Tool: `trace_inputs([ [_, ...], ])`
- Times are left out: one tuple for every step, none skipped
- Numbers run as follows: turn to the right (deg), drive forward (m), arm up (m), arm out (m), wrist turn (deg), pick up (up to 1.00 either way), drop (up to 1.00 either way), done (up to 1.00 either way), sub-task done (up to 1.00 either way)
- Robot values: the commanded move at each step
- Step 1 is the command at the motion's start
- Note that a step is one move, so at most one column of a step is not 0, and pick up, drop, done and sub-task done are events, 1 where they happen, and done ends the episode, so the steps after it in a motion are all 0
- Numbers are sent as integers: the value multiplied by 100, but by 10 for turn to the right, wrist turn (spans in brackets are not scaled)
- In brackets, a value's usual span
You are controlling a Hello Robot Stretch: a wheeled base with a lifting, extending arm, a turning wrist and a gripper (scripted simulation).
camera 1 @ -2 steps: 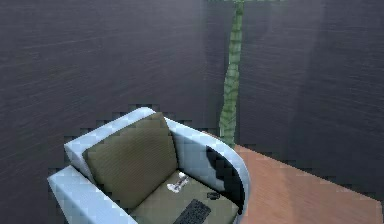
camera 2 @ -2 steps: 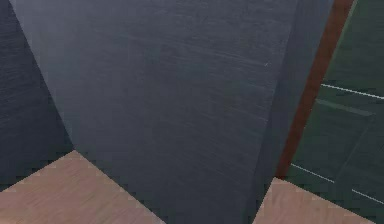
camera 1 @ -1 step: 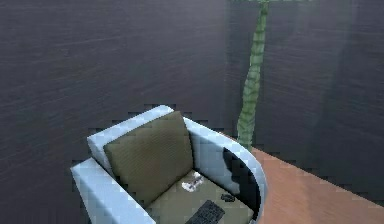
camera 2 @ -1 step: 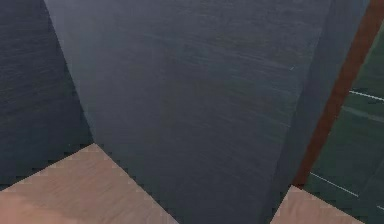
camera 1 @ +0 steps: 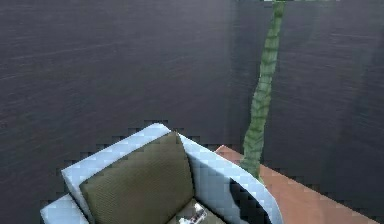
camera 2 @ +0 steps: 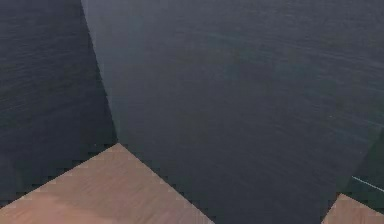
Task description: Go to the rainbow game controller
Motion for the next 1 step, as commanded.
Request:
trace_inputs([
  [0, 0, 0, 0, 0, 0, 0, 100, 0],
])
